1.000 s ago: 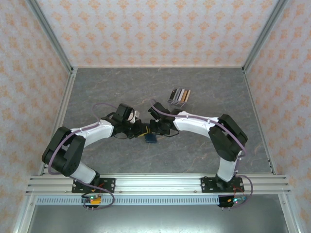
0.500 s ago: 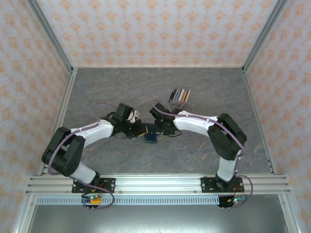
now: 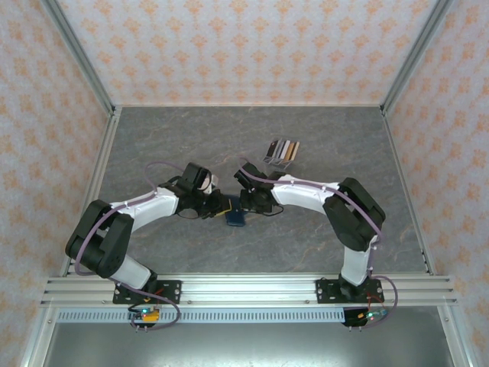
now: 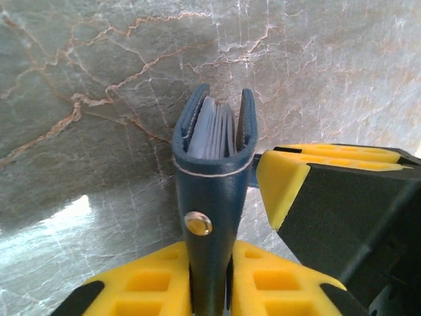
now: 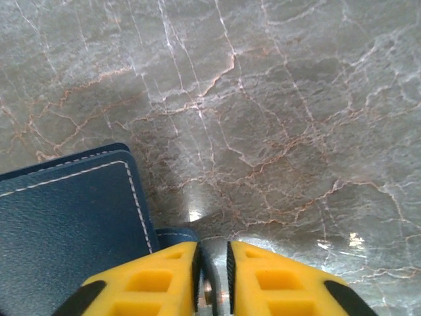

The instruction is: Take the credit cards out of the card holder

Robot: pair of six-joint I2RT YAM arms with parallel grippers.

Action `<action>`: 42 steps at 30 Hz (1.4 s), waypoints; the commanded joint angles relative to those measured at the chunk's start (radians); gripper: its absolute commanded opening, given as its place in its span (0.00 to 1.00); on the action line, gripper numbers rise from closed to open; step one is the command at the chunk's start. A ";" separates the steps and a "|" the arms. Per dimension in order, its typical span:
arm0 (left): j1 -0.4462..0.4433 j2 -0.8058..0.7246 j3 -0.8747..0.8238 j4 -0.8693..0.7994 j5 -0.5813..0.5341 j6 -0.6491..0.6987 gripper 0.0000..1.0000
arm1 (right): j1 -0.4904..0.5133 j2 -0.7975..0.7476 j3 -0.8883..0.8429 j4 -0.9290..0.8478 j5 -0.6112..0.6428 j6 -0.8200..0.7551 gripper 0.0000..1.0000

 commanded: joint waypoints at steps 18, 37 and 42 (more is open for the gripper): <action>0.051 -0.197 0.029 -0.268 -0.270 0.065 0.90 | 0.001 -0.227 0.067 -0.149 0.106 -0.116 0.05; 0.069 -0.313 -0.025 -0.305 -0.261 0.074 0.97 | 0.022 -0.174 0.124 -0.203 0.195 -0.092 0.05; 0.060 -0.287 -0.023 -0.237 -0.195 0.057 0.92 | -0.023 -0.220 0.047 -0.191 0.216 -0.083 0.06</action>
